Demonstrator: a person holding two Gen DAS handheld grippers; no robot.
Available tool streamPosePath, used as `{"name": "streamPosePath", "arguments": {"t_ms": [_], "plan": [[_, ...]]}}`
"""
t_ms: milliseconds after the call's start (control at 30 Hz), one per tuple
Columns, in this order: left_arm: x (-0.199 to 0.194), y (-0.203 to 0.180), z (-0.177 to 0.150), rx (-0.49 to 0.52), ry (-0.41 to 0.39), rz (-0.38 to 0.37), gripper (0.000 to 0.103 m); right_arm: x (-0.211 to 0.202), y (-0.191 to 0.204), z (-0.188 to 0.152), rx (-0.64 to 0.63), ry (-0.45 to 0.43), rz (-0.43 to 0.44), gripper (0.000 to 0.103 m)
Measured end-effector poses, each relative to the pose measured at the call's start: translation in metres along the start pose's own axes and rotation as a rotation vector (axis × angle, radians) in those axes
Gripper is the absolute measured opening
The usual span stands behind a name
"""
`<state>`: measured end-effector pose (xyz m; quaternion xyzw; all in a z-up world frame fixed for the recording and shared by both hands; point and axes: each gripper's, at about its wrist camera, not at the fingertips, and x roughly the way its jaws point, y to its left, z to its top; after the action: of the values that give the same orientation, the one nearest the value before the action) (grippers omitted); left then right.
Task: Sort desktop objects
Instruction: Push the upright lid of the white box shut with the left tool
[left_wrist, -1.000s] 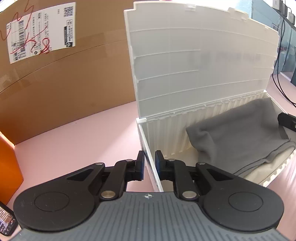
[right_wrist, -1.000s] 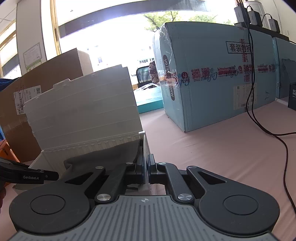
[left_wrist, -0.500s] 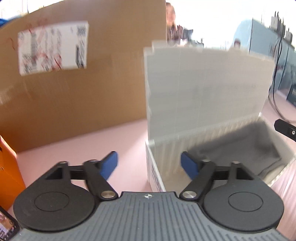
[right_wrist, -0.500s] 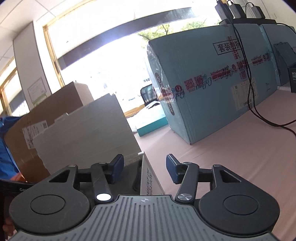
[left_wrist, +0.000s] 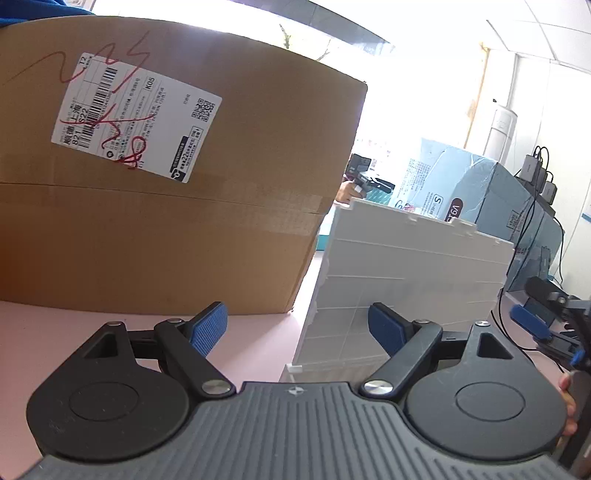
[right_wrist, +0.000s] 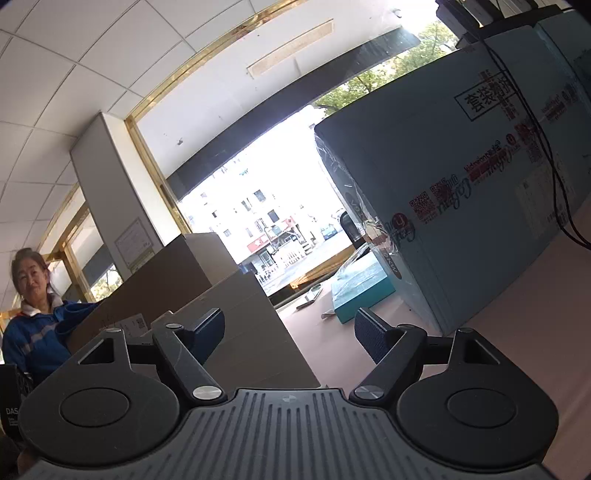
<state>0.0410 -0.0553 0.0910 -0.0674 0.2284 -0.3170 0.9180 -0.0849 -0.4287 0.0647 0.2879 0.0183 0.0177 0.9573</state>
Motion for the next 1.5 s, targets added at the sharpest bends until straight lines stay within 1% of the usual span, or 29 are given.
{"name": "streamPosePath", "arguments": {"t_ms": [100,167,233,300,333,467,567,633,767,867,967,1067,1100,1133,1167,1267,1367,1500], "plan": [[0.004,0.000,0.002,-0.003,-0.008,-0.055,0.082,0.010,0.000,0.006,-0.089,0.010,0.062,0.073],[0.010,0.000,0.005,0.002,-0.015,-0.088,0.082,0.015,-0.002,0.009,-0.092,0.009,0.076,0.071],[0.017,0.000,0.006,0.007,-0.019,-0.103,0.082,0.021,-0.005,0.011,-0.073,0.014,0.089,0.061],[0.029,0.001,0.008,0.001,-0.018,-0.108,0.082,0.025,-0.006,0.012,-0.059,0.024,0.093,0.040],[0.029,0.001,0.009,-0.003,-0.019,-0.114,0.082,0.026,-0.006,0.012,-0.058,0.028,0.096,0.035],[0.030,-0.003,0.012,0.001,-0.048,-0.177,0.081,0.024,0.001,0.011,-0.099,0.026,0.120,0.018],[0.026,-0.011,0.012,0.036,-0.049,-0.210,0.081,0.021,0.006,0.010,-0.128,0.020,0.121,0.018],[0.022,-0.018,0.011,0.059,-0.047,-0.219,0.081,0.020,0.004,0.010,-0.119,0.019,0.126,0.018],[0.021,-0.027,0.006,0.108,-0.057,-0.198,0.081,0.016,0.005,0.009,-0.128,0.014,0.134,0.018],[0.020,-0.029,0.005,0.114,-0.054,-0.199,0.081,0.011,0.008,0.008,-0.154,0.007,0.132,0.018],[0.017,-0.031,0.004,0.143,-0.062,-0.200,0.081,0.007,0.010,0.007,-0.171,0.005,0.138,0.021],[0.020,-0.035,0.005,0.154,-0.075,-0.180,0.081,0.015,0.009,0.009,-0.147,-0.005,0.129,0.021],[0.021,-0.035,0.006,0.155,-0.077,-0.172,0.081,0.018,0.008,0.010,-0.129,-0.011,0.112,0.030],[0.023,-0.034,0.006,0.149,-0.082,-0.169,0.081,0.020,0.006,0.010,-0.115,-0.016,0.095,0.033],[0.025,-0.033,0.007,0.137,-0.082,-0.165,0.081,0.023,0.005,0.010,-0.104,-0.019,0.086,0.034],[0.028,-0.029,0.009,0.116,-0.083,-0.168,0.081,0.026,0.002,0.012,-0.079,-0.005,0.104,0.034],[0.026,-0.027,0.010,0.125,-0.089,-0.187,0.081,0.022,0.006,0.013,-0.108,0.000,0.151,0.026],[0.021,-0.028,0.009,0.155,-0.089,-0.197,0.081,0.014,0.011,0.012,-0.167,-0.003,0.161,0.026]]}}
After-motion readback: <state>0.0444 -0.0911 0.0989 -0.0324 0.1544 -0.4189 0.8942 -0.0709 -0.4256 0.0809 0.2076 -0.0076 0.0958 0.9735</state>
